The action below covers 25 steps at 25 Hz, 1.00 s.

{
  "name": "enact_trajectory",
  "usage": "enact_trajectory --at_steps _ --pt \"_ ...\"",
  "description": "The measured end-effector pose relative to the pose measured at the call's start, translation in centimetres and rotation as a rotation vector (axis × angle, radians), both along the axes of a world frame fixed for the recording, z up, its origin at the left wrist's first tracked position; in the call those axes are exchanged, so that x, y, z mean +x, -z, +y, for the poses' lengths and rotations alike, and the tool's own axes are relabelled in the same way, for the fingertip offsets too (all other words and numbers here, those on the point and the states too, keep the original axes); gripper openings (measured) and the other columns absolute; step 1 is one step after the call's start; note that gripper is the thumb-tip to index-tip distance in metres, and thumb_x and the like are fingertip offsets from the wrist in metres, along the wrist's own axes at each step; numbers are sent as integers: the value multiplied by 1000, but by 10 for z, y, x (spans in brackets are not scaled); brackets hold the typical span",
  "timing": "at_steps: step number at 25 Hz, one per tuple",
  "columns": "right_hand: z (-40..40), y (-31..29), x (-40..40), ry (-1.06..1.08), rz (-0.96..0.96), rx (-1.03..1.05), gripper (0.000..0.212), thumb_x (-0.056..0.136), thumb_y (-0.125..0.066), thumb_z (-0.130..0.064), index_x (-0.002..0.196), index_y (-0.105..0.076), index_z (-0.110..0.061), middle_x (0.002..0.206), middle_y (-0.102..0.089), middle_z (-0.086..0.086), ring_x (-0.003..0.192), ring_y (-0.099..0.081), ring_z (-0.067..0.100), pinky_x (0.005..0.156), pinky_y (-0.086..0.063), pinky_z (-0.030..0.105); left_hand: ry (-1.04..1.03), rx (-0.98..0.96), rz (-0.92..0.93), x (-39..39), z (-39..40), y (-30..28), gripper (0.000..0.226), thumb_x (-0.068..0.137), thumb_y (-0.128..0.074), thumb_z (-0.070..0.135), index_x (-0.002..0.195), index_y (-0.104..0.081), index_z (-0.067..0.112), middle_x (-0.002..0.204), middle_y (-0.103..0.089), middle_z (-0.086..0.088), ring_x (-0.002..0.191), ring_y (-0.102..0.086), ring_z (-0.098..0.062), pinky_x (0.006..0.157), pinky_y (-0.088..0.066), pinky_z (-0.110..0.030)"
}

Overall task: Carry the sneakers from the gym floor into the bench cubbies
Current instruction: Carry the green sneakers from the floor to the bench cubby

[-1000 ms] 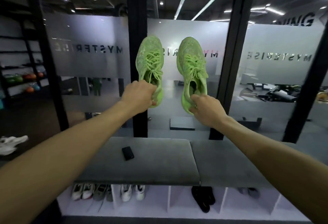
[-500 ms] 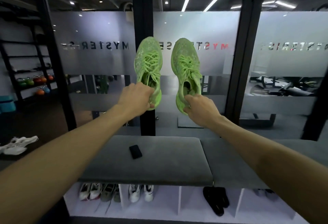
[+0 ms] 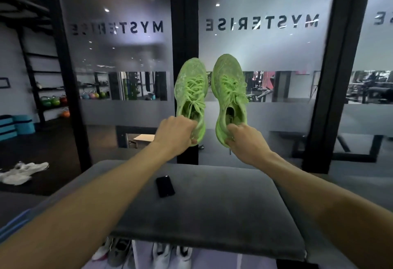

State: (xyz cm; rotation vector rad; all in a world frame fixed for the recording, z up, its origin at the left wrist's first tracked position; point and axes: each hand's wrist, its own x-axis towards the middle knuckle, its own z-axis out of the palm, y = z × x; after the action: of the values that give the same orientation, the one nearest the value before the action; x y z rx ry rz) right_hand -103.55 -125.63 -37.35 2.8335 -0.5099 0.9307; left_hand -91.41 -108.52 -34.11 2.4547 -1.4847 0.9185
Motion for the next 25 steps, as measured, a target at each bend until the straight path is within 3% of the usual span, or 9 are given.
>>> enact_trajectory --at_steps 5,14,25 --pt "-3 130 8 24 35 51 9 88 -53 -17 89 -45 -14 92 -54 13 77 -57 40 59 -41 37 18 1 42 17 -7 130 25 83 -68 37 82 -57 15 92 -65 -11 88 -61 -36 66 -42 -38" --pt "78 341 -59 36 143 151 13 85 -57 -15 94 -48 -13 98 -55 13 84 -57 41 60 -38 38 50 136 150 -38 65 343 26 82 -66 39 84 -56 16 92 -65 -11 86 -60 -38 63 -40 -36" --pt "157 508 -126 55 394 346 9 90 -50 -18 95 -46 -13 99 -57 13 84 -57 36 61 -37 34 53 341 360 -93 125 513 28 79 -68 41 73 -47 23 86 -62 -5 84 -61 -30 64 -42 -33"
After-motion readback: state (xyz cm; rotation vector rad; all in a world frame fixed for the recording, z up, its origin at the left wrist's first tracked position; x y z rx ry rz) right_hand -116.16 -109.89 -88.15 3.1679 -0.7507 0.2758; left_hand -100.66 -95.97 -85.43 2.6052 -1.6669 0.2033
